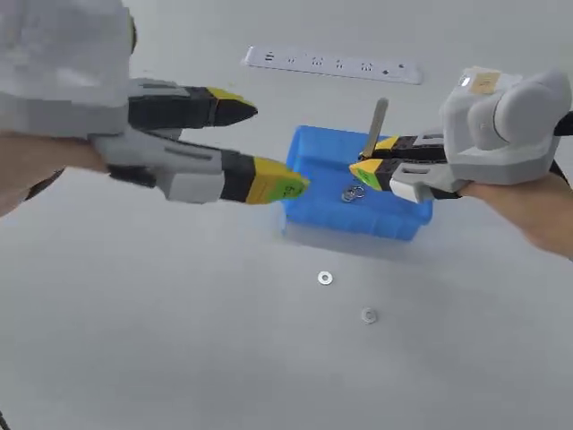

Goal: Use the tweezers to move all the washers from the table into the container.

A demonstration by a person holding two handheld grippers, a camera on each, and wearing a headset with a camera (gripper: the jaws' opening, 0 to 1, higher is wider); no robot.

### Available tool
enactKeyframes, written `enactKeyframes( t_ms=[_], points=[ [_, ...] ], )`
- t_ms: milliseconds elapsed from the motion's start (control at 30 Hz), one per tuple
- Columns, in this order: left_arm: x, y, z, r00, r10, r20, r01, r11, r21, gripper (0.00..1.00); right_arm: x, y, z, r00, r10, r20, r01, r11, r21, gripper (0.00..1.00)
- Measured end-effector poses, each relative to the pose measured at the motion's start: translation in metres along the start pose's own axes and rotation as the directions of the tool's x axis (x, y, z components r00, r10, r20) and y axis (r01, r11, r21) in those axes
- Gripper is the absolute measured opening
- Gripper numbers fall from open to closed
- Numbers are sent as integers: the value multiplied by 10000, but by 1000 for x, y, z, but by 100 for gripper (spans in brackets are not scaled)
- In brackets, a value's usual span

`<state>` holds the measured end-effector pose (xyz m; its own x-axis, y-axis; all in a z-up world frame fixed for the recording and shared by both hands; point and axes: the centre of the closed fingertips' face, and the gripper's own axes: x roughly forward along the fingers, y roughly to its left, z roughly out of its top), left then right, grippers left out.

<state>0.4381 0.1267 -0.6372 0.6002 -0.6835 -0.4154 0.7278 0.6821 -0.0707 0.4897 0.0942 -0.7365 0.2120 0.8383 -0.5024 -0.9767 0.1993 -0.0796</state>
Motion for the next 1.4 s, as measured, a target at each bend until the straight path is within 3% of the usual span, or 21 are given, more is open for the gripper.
enactKeyframes(
  t_ms=[67,133,200,367,467,633,833,967,1100,1167,1400],
  points=[
    [13,4,4,9999,-95,84,95,9999,42,58,1,0,-2,10000,58,-66,-59,10000,-76,10],
    [29,0,11,9975,-506,500,521,9982,-290,60,0,3,-3,9998,141,-111,-143,9998,-111,10],
    [40,-6,13,9940,-864,672,902,9944,-559,60,-2,8,-3,9995,269,-166,-274,9992,-297,10],
    [61,-9,-1,9899,-1381,332,1390,9899,-265,51,-6,17,-1,9979,577,-280,-599,9947,-834,10],
    [63,-8,0,9861,-1572,530,1600,9857,-522,40,-6,19,1,9974,688,-236,-705,9941,-820,10],
    [65,-9,4,9818,-1776,679,1790,9838,-143,37,-5,22,4,9958,898,-177,-909,9927,-790,10],
    [71,-15,-2,9724,-2322,216,2305,9711,624,26,-2,28,7,9932,1153,-184,-1165,9886,-954,10],
    [71,-18,-1,9660,-2583,124,2570,9641,668,22,1,31,7,9914,1272,-296,-1298,9850,-1141,10],
    [73,-17,-3,9583,-2853,-141,2856,9563,634,11,1,31,7,9900,1376,-302,-1402,9833,-1161,10],
    [72,-17,-3,9573,-2886,-195,2892,9552,620,11,1,32,7,9890,1457,-256,-1477,9829,-1102,10],
    [73,-11,2,9657,-2592,-162,2593,9590,1140,7,0,29,10,9896,1436,-112,-1440,9854,-910,10]
  ],
)
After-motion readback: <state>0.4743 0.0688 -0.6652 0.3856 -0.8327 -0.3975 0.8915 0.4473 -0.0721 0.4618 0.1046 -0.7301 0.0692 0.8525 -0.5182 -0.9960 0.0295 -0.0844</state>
